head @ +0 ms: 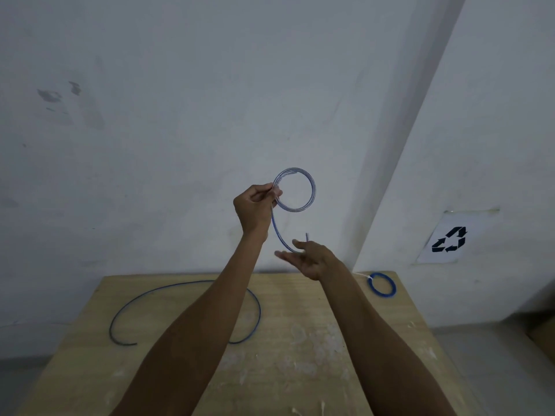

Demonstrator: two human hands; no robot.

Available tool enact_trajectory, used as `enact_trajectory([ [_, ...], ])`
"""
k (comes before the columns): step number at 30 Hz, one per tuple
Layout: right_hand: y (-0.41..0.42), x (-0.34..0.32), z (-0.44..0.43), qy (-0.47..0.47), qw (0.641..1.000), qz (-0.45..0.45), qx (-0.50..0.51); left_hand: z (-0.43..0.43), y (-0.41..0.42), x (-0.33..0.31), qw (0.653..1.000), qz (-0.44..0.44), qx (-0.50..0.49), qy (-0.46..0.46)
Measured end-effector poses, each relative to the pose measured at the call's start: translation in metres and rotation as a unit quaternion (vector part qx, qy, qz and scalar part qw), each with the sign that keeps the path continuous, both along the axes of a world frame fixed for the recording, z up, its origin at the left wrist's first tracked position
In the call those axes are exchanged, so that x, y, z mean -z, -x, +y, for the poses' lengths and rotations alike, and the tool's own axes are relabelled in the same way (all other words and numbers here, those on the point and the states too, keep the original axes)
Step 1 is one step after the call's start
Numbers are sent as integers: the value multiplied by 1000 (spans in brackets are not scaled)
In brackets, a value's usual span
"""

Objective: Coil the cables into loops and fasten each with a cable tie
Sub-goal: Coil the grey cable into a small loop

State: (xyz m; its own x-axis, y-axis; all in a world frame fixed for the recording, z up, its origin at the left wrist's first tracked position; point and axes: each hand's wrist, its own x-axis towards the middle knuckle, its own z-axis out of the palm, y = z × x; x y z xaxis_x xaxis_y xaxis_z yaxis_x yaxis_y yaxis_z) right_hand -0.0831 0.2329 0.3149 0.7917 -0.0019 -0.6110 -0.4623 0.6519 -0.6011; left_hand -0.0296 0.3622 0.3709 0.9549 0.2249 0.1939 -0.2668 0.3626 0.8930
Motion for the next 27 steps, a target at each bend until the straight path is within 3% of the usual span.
enact_trajectory([
  [4,-6,-7,-13,53,989,-48,131,6,1,5,999,22,29,-19],
  [7,-11,-13,-24,165,971,-78,153,17,2,9,996,34,68,-49],
  [10,-11,-20,-29,163,957,-125,204,26,2,12,991,44,105,-67],
  [21,2,-34,-27,343,899,-257,84,42,-6,19,992,14,46,-115],
  [27,-2,-39,-30,366,884,-279,81,50,-6,21,980,9,131,-149],
])
